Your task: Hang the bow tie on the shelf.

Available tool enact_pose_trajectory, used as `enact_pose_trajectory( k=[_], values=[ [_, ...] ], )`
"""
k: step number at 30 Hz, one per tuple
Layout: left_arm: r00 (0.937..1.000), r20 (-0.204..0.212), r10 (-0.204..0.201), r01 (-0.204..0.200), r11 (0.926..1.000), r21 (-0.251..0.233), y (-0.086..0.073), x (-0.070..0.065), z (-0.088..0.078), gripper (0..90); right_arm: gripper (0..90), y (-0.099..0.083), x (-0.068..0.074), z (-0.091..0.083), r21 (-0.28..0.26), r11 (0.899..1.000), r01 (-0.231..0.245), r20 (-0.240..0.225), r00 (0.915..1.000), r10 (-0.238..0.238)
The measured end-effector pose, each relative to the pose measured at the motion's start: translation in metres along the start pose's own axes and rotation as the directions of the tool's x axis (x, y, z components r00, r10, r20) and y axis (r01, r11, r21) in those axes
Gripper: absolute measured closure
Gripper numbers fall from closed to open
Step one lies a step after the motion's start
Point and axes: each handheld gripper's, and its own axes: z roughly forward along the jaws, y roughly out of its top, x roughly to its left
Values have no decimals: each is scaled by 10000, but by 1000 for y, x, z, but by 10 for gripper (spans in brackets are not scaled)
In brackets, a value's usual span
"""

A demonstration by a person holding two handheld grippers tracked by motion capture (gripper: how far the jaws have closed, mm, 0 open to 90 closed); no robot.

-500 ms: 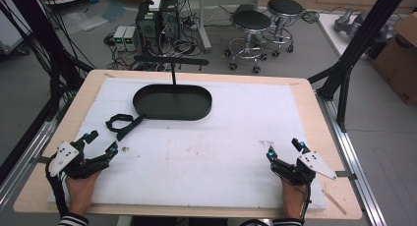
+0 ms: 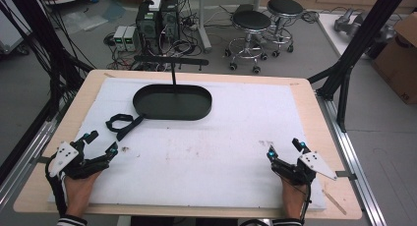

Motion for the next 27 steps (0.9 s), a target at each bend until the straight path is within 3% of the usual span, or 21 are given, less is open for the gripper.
enact_pose_trajectory(
  k=[27],
  values=[
    [10000, -14, 58, -57, 9995, 298, 1, 0, 3, 161, 102, -1, 1, -1, -142, 9998, 129, -7, 9999, -129]
  ],
)
